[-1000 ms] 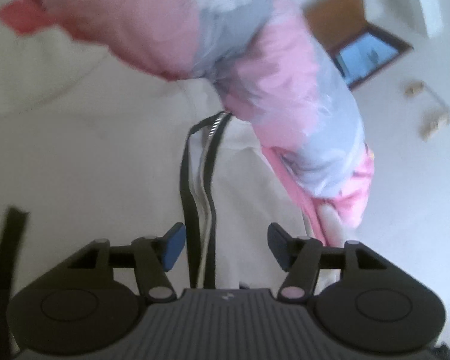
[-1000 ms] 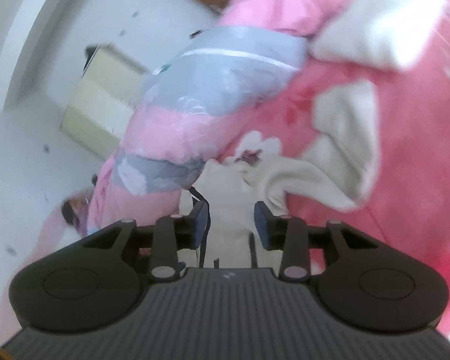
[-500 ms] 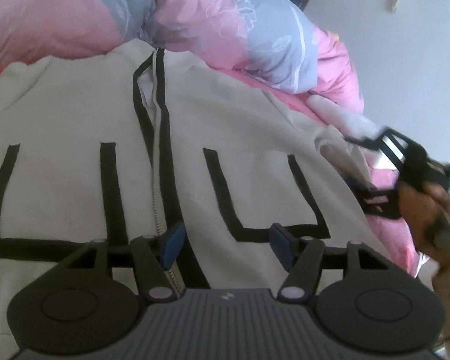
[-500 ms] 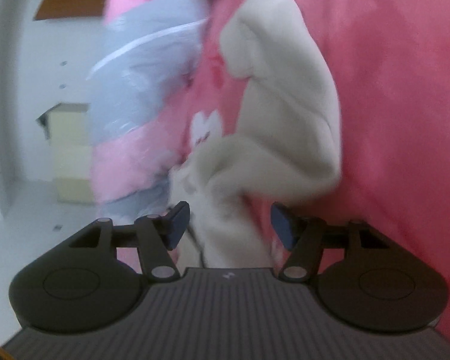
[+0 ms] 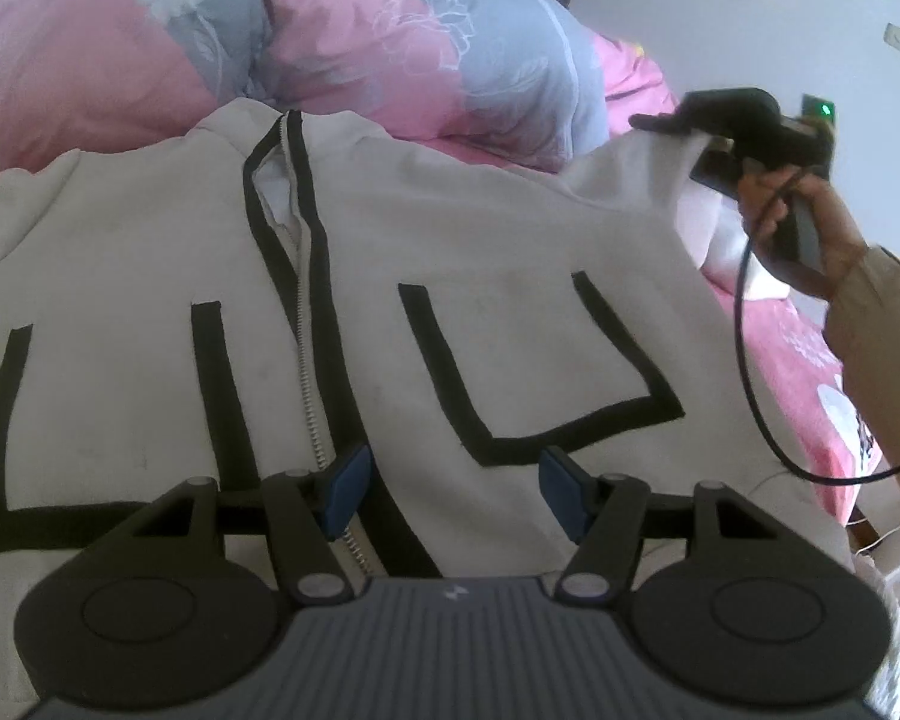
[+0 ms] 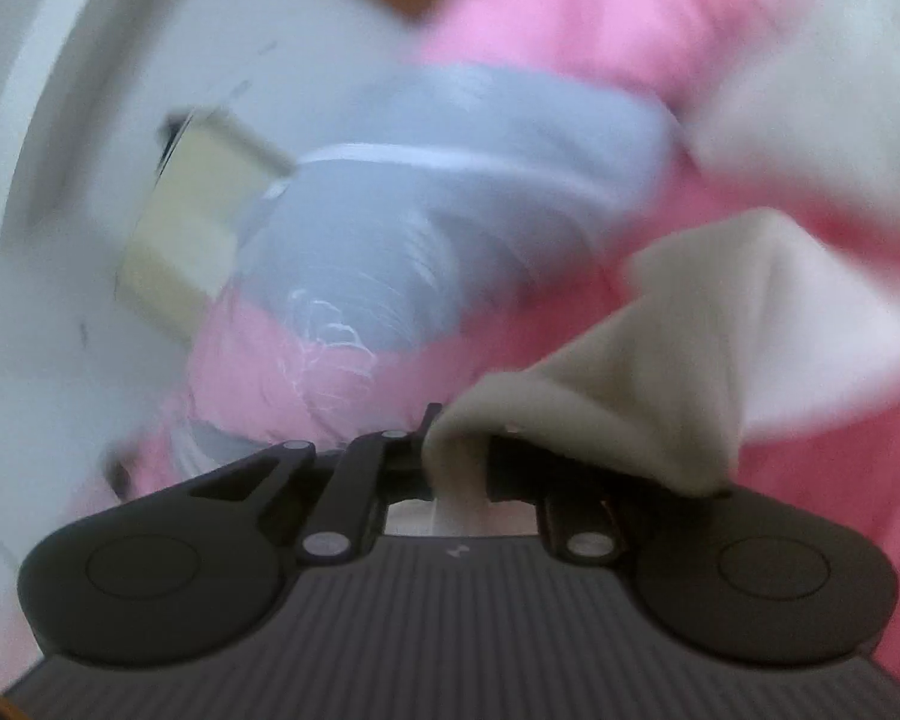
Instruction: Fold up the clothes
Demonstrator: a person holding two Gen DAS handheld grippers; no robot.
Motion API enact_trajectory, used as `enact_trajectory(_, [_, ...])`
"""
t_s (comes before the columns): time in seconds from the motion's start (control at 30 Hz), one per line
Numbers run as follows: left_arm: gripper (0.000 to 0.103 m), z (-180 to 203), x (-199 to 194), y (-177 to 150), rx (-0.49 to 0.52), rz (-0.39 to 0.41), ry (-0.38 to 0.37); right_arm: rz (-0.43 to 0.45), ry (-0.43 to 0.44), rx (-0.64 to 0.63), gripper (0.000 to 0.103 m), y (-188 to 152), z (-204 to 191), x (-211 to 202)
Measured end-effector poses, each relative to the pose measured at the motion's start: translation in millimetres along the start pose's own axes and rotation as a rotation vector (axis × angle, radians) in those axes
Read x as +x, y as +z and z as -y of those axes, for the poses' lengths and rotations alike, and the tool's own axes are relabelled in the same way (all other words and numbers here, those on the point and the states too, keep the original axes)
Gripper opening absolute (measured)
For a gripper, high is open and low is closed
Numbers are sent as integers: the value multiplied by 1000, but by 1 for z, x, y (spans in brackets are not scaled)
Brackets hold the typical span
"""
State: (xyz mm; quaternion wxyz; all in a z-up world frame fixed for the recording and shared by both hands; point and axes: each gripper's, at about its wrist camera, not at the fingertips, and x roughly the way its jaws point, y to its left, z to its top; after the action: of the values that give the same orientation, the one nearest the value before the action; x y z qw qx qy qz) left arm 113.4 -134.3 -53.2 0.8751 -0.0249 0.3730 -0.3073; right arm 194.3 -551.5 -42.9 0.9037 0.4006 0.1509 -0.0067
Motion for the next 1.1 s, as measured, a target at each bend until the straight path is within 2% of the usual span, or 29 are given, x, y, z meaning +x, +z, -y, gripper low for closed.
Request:
enact_trajectory(0.1, [64,0,0,-2,6,4,-1,5,-74,-46,5,4,9,10])
enact_trajectory(0.17, [64,2,0,-3,18,7,1,-5,-183,-37,5,-3,33,19])
enact_trajectory(0.23, [64,2,0,-3,24,8,0,-42,-304,15,6,-11,61,24])
enact_trajectory(0.27, [64,1,0,-3,18,11,-3,-57,-330,69,7,-14,75,22])
enact_trajectory(0.37, [64,-5,-2,-2,-22,18,-27,-80,-279,305,11,-18,107,2])
enact_trajectory(0.4, [64,-8,-3,-1,-47,19,-37,-88,-270,353,19,-19,112,-7])
enact_trajectory(0.43, [66,-13,-5,0,-78,20,-44,-96,-270,363,34,-17,108,-18])
enact_trajectory(0.47, [67,-18,-7,1,-113,22,-50,-104,-270,374,43,-16,105,-29])
enact_trajectory(0.5, [70,-23,-10,1,-154,27,-52,-113,-267,372,58,-16,101,-42])
enact_trajectory(0.53, [71,-30,-13,1,-199,33,-57,-125,-264,354,62,-19,94,-59])
enact_trajectory(0.67, [71,-52,-33,-3,-314,71,-72,-118,-213,290,62,-31,71,-129])
enact_trajectory(0.77, [71,-58,-46,-4,-324,85,-64,-88,-133,133,62,-47,34,-183])
enact_trajectory(0.87, [71,-58,-58,-12,-311,90,-59,-101,-64,-81,61,-73,-24,-213])
enact_trajectory(0.97, [71,-54,-68,-22,-295,86,-54,-196,43,-331,61,-118,-86,-228])
enact_trajectory(1.1, [71,-51,-82,-37,-272,76,-46,-367,189,-825,60,-202,-169,-229])
